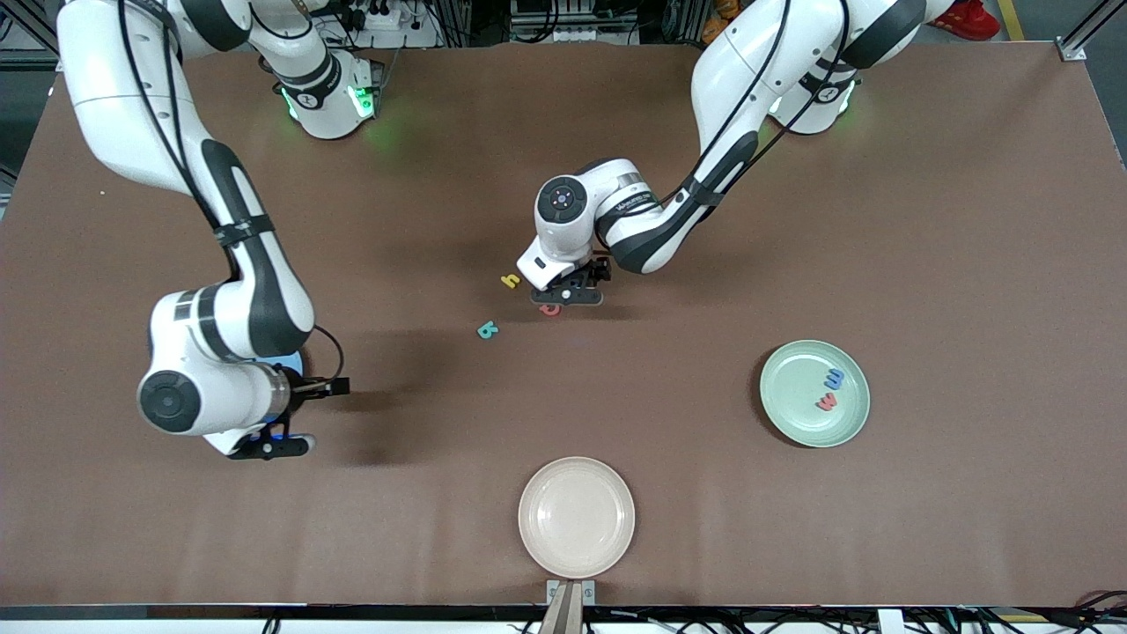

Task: Sort uppercase to blue plate, lowercase to green plate
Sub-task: 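Grasp the e with the left gripper while the right gripper reaches the R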

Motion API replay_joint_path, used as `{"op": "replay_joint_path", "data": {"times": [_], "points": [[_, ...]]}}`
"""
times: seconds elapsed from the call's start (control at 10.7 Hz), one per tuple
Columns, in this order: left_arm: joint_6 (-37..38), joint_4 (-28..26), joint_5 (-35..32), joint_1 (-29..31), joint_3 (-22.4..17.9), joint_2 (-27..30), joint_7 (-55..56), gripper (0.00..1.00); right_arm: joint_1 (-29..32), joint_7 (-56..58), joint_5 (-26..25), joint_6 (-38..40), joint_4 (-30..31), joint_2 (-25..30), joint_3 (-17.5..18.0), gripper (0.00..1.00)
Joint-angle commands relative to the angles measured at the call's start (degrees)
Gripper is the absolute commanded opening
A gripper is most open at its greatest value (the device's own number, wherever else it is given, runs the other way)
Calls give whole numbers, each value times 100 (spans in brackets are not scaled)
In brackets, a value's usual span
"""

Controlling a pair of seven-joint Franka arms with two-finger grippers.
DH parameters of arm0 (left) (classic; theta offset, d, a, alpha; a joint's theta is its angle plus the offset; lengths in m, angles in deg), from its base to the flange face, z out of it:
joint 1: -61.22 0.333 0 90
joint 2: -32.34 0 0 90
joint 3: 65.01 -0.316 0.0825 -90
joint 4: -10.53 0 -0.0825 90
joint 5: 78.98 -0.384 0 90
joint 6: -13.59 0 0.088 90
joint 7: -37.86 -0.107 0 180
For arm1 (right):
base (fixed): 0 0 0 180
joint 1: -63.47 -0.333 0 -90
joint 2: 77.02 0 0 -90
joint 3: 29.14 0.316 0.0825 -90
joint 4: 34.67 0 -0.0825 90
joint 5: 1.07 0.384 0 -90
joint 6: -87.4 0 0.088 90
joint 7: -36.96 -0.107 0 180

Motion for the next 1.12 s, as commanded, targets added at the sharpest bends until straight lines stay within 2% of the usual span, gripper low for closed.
{"op": "replay_joint_path", "data": {"times": [0.0, 0.47, 0.56, 0.75, 0.84, 1.03], "points": [[-105, -129, -367, 30, -2, 57, 205, 100, -131, -424, 85, -520, 490, 129, -5, 100], [-105, -138, -447, 13, 6, 48, 196, 96, -887, -2170, 50, -697, 491, 165, -13, 100], [-105, -138, -456, 4, -2, 48, 196, 95, -1140, -2706, 50, -802, 508, 121, -22, 100], [-105, -138, -517, 4, -2, 48, 178, 86, -1466, -4468, 42, -1022, 526, 77, -22, 100], [-105, -138, -518, -5, 6, 48, 178, 82, -1477, -5495, 50, -1249, 604, 25, -22, 100], [-105, -138, -518, -5, 6, 48, 126, 75, -1529, -6566, 68, -2484, 1444, 129, -13, 100]]}}
